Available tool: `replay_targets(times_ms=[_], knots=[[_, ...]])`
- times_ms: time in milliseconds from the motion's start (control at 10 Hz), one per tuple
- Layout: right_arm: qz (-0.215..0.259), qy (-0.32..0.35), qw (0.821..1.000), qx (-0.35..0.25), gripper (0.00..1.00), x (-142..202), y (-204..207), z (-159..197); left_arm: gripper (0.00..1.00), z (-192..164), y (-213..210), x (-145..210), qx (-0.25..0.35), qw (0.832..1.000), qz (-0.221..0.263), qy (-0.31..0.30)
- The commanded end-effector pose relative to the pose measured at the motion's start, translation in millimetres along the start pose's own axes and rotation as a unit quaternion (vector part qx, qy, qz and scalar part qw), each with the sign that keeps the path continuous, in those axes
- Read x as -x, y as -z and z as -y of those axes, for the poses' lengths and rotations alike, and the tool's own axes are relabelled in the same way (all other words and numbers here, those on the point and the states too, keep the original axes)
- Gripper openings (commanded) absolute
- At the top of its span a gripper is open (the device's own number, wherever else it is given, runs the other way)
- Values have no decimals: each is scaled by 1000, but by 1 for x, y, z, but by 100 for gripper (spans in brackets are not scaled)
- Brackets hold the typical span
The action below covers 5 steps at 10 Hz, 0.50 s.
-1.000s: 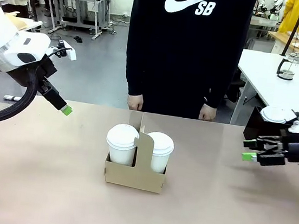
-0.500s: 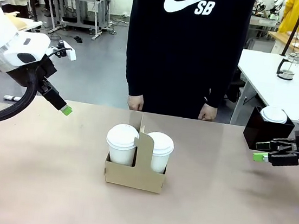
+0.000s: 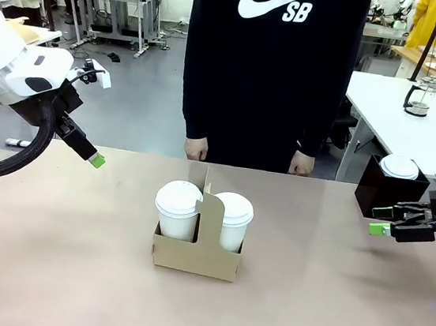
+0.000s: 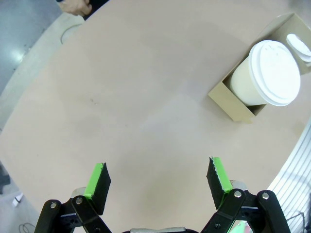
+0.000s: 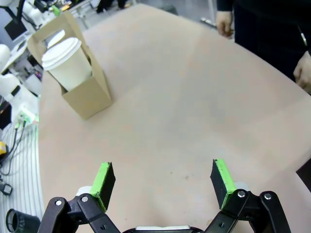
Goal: Pour a drink into a cup and package it in a carrier.
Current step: Insert the held 600 ml Paper Cup into the Cup Carrier.
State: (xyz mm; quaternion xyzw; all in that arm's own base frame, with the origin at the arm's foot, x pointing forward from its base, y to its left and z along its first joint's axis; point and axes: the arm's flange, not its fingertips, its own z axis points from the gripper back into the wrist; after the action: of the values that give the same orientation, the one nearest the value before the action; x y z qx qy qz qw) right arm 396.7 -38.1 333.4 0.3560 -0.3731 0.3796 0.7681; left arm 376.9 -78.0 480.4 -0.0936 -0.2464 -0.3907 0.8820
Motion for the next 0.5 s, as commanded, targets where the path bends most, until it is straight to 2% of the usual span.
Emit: replay_targets(times_ms=[0, 400], knots=[[2, -6, 1000, -4, 100, 0, 0, -1, 100, 1, 1, 0, -3, 1000, -1, -6], [2, -6, 1000, -4, 100, 0, 0, -1, 100, 1, 1, 0, -3, 1000, -1, -6]])
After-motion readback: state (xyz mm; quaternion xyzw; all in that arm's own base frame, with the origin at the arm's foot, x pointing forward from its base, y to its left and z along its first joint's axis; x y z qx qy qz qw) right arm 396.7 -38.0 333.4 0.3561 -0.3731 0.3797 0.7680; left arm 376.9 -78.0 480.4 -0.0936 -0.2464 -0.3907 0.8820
